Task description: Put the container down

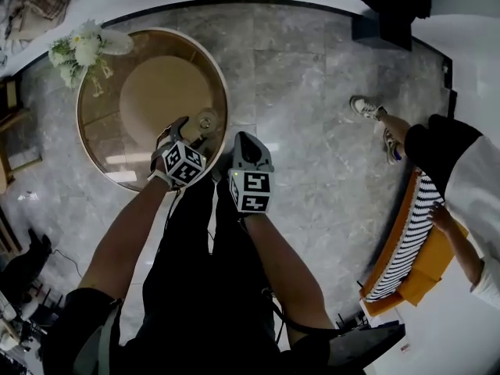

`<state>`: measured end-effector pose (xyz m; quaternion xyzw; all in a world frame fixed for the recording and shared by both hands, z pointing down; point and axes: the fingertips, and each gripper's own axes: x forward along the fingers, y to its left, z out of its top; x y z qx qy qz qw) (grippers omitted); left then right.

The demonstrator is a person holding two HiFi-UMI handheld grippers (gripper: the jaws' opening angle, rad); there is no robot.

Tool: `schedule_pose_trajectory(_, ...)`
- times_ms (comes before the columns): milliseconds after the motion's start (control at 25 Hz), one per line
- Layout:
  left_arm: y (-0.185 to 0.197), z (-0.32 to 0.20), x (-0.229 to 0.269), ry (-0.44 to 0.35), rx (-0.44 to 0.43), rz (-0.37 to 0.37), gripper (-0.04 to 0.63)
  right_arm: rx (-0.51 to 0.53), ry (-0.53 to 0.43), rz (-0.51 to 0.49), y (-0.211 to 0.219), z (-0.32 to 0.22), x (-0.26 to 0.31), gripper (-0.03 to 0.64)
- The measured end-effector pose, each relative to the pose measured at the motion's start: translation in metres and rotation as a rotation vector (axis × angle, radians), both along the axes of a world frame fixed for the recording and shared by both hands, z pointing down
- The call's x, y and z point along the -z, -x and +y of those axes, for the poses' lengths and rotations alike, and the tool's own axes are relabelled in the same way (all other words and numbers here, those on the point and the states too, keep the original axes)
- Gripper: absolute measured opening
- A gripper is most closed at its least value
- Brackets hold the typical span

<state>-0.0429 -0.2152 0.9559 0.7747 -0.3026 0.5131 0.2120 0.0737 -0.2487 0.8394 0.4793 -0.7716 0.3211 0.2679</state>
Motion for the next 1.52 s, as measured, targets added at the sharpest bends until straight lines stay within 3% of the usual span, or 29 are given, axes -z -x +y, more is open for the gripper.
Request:
schedule_pose_trajectory(120, 0.022, 0.021, 0.016, 0.037, 0.058, -0.008, 0.342, -0.001, -0.007, -0.007, -0.001, 0.0, 0.02, 0.002)
schedule_pose_trajectory(280, 0.041, 0.038, 0.062, 0.044, 0.225, 0.082, 0.342, 0.002, -0.021, -0.013, -0.002, 0.002, 0.054, 0.002)
schedule_pose_trajectory(520, 0.048, 0.022, 0.159, -0.076, 0.374, 0.225, 0.341, 0.017, -0.081, -0.056, 0.009, 0.002, 0.12, 0.002)
schedule_pose_trajectory(640, 0.048, 0.004, 0.21, -0.133, 0.428, 0.282, 0.283, 0.003, -0.107, -0.07, 0.012, -0.001, 0.146, 0.002)
schedule_pose_trajectory(760, 0.044, -0.017, 0.258, -0.217, 0.451, 0.325, 0.217, -0.003, -0.153, -0.077, 0.013, -0.01, 0.177, 0.002)
schedule_pose_trajectory(920, 0.039, -0.046, 0.331, -0.345, 0.498, 0.367, 0.074, -0.01, -0.227, -0.084, 0.011, -0.032, 0.23, 0.002)
schedule_pose_trajectory(1000, 0.036, -0.064, 0.366, -0.413, 0.507, 0.371, 0.045, -0.009, -0.259, -0.084, 0.01, -0.046, 0.257, 0.002)
schedule_pose_trajectory(1320, 0.025, -0.111, 0.487, -0.616, 0.466, 0.455, 0.035, -0.021, -0.412, -0.153, 0.015, -0.084, 0.357, 0.002)
schedule_pose_trajectory(1520, 0.022, -0.123, 0.574, -0.781, 0.422, 0.507, 0.035, -0.027, -0.56, -0.232, 0.02, -0.101, 0.437, 0.002)
